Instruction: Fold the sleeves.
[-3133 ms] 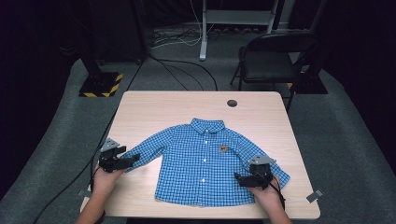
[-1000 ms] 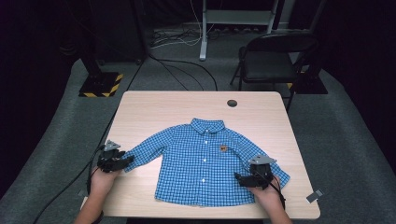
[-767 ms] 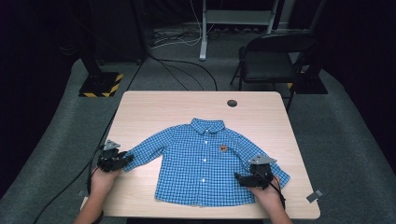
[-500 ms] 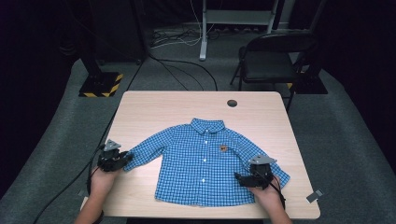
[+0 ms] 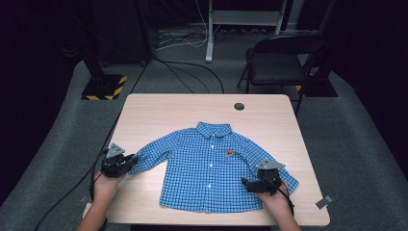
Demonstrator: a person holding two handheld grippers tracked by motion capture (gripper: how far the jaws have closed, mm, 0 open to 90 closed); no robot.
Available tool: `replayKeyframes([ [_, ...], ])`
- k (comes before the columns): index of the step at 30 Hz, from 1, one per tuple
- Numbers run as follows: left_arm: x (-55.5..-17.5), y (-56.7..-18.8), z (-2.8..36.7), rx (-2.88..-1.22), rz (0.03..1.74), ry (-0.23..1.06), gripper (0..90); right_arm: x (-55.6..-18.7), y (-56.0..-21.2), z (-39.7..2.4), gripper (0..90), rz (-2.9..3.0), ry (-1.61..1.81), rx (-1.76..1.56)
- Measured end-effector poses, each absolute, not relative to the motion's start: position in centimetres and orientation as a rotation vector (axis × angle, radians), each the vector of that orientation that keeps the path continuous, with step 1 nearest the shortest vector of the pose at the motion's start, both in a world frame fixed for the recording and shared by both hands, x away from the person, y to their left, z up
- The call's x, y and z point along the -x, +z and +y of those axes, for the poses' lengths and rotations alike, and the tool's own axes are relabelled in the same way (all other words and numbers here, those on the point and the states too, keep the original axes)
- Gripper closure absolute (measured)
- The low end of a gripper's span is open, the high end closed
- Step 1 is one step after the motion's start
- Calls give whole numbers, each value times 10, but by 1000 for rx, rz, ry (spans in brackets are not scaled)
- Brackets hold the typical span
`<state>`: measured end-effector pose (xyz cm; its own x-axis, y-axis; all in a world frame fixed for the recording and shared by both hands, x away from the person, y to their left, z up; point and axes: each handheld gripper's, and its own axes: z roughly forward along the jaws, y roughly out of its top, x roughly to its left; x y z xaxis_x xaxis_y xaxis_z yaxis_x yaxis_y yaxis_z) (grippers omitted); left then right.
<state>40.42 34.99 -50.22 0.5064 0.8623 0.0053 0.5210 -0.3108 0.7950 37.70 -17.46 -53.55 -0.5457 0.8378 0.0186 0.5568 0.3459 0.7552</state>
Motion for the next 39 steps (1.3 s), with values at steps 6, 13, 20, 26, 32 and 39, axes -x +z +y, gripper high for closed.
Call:
replayKeyframes([
  [6, -402, -497, 340, -1991, 1061, 546, 753, -377, -536, -174, 95, 2242, 1035, -1227],
  [13, -400, -491, 319, -2034, 967, 533, 756, -377, -536, -174, 95, 2242, 1029, -1222],
  [20, -395, -488, 293, -2078, 865, 504, 757, -377, -536, -174, 95, 2242, 1029, -1223],
  [26, -391, -487, 277, -2107, 800, 482, 756, -377, -536, -174, 95, 2242, 1026, -1221],
  [32, -389, -487, 267, -2117, 760, 457, 756, -377, -536, -174, 95, 2242, 1025, -1221],
  [39, -385, -482, 255, -2133, 700, 446, 756, -377, -536, -173, 95, 2243, 1018, -1217],
])
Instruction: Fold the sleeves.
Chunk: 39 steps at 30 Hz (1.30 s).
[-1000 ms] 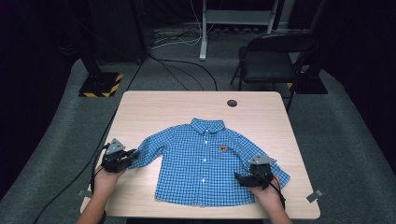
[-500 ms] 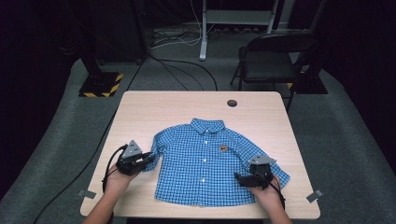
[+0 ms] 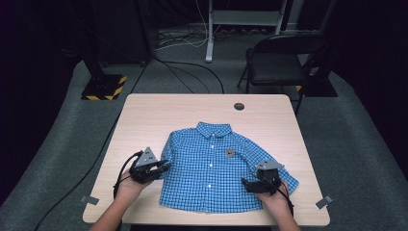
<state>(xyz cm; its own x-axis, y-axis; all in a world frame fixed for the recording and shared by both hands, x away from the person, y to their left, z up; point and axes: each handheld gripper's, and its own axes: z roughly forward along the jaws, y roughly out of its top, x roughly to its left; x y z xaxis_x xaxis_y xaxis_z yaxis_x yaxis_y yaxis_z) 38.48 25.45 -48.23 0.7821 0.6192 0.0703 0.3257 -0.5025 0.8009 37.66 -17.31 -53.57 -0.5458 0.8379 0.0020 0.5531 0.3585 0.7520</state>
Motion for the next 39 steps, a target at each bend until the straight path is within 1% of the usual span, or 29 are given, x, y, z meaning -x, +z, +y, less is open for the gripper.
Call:
replayKeyframes([
  [7, -381, -480, 232, -2201, 609, 408, 754, -376, -536, -173, 95, 2243, 1013, -1215],
  [14, -385, -479, 214, -2233, 568, 385, 751, -377, -536, -173, 95, 2243, 1018, -1217],
  [20, -386, -487, 198, -2245, 551, 343, 750, -377, -536, -174, 95, 2242, 1025, -1220],
  [24, -387, -500, 181, -2293, 522, 321, 749, -377, -536, -174, 95, 2243, 1026, -1220],
  [28, -387, -506, 177, -2292, 520, 304, 738, -377, -536, -174, 94, 2243, 1029, -1221],
  [32, -386, -510, 175, -2294, 526, 291, 700, -377, -536, -174, 95, 2243, 1031, -1224],
  [39, -382, -523, 167, -2322, 525, 273, 533, -377, -536, -174, 94, 2243, 1028, -1221],
])
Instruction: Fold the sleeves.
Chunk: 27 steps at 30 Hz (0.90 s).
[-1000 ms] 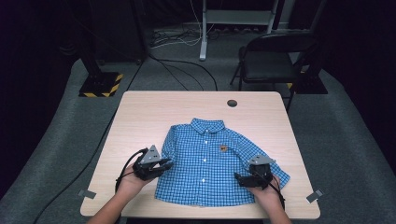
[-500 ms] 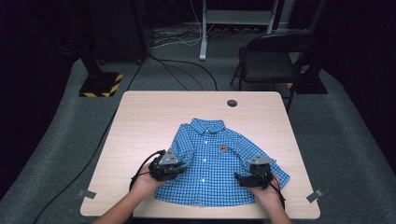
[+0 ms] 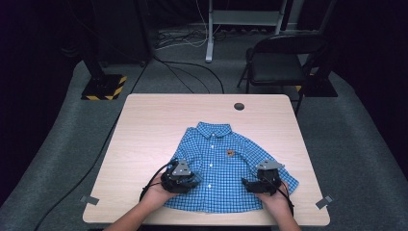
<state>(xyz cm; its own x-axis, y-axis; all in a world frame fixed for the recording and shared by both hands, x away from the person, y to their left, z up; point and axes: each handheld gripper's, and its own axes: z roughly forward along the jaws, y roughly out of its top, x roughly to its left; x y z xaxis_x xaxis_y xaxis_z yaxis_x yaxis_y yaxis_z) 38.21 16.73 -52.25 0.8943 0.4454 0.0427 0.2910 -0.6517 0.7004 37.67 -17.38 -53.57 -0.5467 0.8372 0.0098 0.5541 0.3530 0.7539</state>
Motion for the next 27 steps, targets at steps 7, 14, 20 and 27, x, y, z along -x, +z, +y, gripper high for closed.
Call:
replayKeyframes([
  [7, -379, -523, 169, -2330, 507, 270, 544, -377, -536, -174, 94, 2244, 1031, -1223],
  [14, -372, -519, 170, -2382, 450, 333, 717, -377, -536, -174, 95, 2245, 1031, -1222],
  [20, -372, -512, 181, -2416, 431, 373, 784, -376, -536, -174, 95, 2244, 1030, -1221],
  [27, -370, -501, 196, -2415, 447, 425, 795, -376, -536, -174, 95, 2245, 1026, -1219],
])
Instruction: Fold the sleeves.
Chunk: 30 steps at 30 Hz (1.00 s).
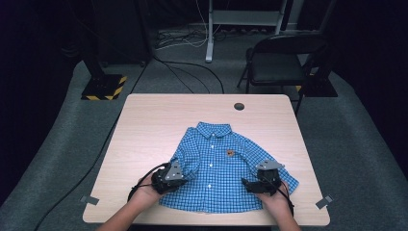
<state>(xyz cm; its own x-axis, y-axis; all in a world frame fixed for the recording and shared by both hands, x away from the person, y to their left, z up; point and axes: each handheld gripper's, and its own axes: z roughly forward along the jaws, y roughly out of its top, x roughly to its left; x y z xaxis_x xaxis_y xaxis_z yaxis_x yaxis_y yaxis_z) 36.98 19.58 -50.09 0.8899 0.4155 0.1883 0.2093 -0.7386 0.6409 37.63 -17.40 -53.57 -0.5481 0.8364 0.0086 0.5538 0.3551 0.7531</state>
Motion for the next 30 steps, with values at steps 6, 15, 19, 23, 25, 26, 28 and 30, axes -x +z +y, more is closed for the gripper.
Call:
replayKeyframes([
  [6, -365, -491, 212, -2374, 488, 430, 795, -376, -536, -173, 95, 2245, 1020, -1216],
  [15, -361, -508, 199, -2390, 465, 313, 673, -376, -536, -173, 95, 2245, 1019, -1216],
  [19, -360, -507, 198, -2357, 470, 234, 564, -376, -536, -174, 95, 2244, 1024, -1217],
  [23, -359, -501, 199, -2325, 480, 201, 518, -376, -536, -174, 95, 2245, 1025, -1219],
  [25, -357, -499, 199, -2319, 478, 200, 505, -376, -536, -174, 95, 2244, 1024, -1218],
  [26, -357, -499, 199, -2319, 478, 200, 496, -376, -536, -174, 95, 2244, 1023, -1217],
  [28, -355, -497, 198, -2310, 476, 203, 480, -376, -536, -173, 95, 2244, 1023, -1219],
  [30, -354, -495, 197, -2311, 467, 209, 475, -376, -536, -173, 95, 2244, 1020, -1216],
])
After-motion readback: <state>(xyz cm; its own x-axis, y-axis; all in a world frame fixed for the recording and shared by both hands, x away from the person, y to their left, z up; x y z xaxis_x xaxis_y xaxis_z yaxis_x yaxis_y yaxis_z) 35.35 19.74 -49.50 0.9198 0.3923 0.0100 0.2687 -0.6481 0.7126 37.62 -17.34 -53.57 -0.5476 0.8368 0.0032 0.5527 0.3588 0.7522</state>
